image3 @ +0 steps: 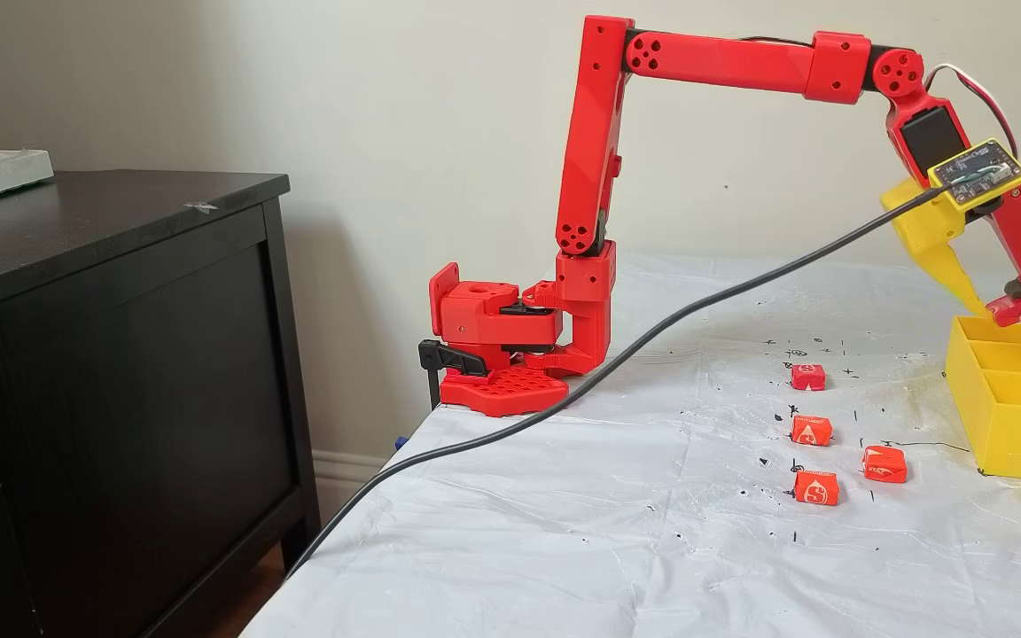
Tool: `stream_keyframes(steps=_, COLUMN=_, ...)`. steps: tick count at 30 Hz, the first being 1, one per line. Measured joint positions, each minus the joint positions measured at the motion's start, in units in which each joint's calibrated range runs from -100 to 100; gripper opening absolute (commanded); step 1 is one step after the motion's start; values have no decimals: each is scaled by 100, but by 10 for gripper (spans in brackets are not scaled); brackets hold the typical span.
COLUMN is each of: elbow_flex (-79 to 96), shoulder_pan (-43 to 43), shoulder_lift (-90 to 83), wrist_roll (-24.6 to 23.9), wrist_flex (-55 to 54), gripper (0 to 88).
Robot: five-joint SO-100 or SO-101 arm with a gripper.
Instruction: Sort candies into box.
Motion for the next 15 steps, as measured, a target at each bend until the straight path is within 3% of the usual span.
stream_keyframes(steps=7, elbow_flex=0, shoulder_pan=-8, shoulder_lift=68, wrist_roll=34, wrist_flex=0, gripper=14)
stream_keyframes(steps=14, elbow_flex=0, shoulder_pan=-8, shoulder_lift=68, wrist_roll=73, wrist_flex=0, gripper=378)
stream_keyframes(steps=15, elbow_flex=0, shoulder_pan=-8, shoulder_lift=68, wrist_roll=88, wrist_flex=0, gripper=382)
